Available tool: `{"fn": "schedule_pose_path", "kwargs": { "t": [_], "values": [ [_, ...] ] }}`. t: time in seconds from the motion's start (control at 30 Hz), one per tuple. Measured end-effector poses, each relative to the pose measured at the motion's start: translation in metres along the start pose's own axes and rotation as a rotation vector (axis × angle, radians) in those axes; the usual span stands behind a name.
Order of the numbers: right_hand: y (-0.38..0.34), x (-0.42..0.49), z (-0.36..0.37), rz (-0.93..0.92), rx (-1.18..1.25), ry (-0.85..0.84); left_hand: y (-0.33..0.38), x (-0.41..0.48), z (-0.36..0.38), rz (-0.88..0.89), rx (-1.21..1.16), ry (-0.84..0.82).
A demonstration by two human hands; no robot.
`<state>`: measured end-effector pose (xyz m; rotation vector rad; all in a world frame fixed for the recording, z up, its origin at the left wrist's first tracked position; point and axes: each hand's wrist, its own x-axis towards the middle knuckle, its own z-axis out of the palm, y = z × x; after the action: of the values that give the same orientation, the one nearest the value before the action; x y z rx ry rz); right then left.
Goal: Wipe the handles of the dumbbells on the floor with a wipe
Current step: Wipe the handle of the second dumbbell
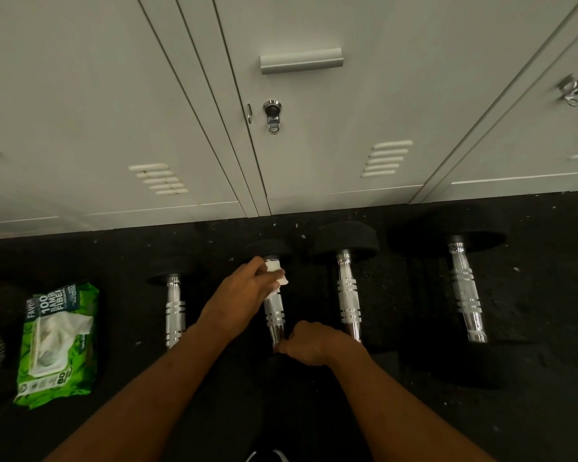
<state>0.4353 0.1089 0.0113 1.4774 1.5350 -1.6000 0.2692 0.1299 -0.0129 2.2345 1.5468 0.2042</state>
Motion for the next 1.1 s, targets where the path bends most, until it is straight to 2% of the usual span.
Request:
{"fn": "schedule_pose_path", "kwargs": {
  "t": [0.1,0.3,0.43,0.67,0.87,1.0,1.1],
  "values": [
    [-0.001,-0.001,0.001,-0.002,-0.011,-0.001,0.003,-0.006,0.001,-0.04,-0.092,0.02],
    [-0.001,-0.002,0.001,-0.018,-0.029,0.003,0.017,-0.039,0.009,-0.003,-0.253,-0.026],
    [-0.002,-0.006,-0.002,-0.03,-0.035,0.018,0.019,-0.059,0.017,0.049,-0.285,-0.087],
    [0.0,-0.002,0.001,-0.04,-0.025,0.006,0.013,-0.046,0.01,0.09,-0.244,-0.072],
    [0.001,0.0,0.002,-0.004,0.0,0.004,0.002,-0.017,0.005,0.026,-0.164,0.0],
    [0.0,-0.002,0.001,0.0,0.011,-0.003,0.006,-0.004,0.007,-0.117,-0.081,0.07],
    [0.0,0.0,0.001,0.008,-0.009,-0.007,0.02,-0.011,0.013,-0.275,-0.246,0.172]
  ]
}}
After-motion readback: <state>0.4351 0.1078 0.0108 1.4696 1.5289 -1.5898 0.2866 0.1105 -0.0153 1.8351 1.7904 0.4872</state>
